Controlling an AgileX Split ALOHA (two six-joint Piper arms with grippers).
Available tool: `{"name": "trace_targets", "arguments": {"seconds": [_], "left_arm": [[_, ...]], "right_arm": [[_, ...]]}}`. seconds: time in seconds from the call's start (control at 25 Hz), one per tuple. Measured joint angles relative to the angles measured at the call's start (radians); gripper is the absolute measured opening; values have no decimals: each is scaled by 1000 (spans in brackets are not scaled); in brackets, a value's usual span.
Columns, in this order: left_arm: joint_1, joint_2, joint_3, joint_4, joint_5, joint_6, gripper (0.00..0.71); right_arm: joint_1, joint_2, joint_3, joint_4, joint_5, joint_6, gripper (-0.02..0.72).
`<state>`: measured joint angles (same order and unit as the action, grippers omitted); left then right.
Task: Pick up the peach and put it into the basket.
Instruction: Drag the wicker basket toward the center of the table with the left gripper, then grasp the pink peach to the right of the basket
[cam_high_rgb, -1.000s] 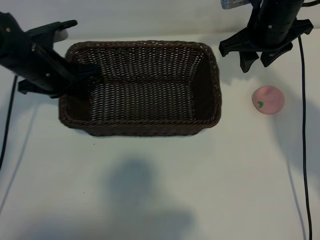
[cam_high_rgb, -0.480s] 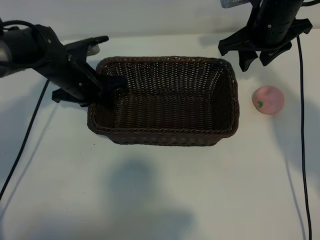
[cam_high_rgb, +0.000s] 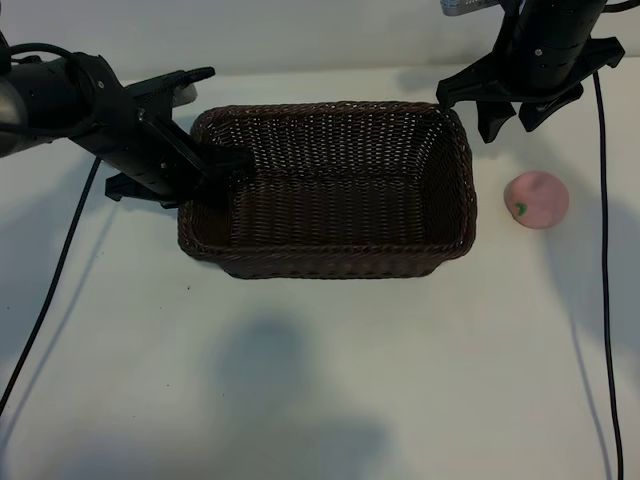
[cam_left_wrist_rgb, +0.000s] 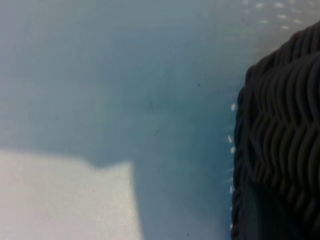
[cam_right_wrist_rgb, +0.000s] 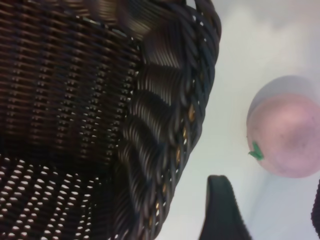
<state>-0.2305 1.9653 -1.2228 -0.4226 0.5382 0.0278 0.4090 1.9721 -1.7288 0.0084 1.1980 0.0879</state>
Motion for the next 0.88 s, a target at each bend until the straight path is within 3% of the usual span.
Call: {"name": "trace_targets", "arguments": {"seconds": [0.2, 0.36, 0.48, 0.88], "left_arm": [[0, -1, -5, -5, 16, -4, 433], [0, -20, -5, -4, 46, -8, 597], [0, -66, -5, 33, 71, -37, 620], [0, -296, -6, 254, 162, -176, 601]], "right_arm": [[0, 0, 0, 0, 0, 0, 438], [0, 0, 0, 0, 0, -1, 438], [0, 0, 0, 0, 0, -1, 438], [0, 0, 0, -8, 6, -1, 438]]}}
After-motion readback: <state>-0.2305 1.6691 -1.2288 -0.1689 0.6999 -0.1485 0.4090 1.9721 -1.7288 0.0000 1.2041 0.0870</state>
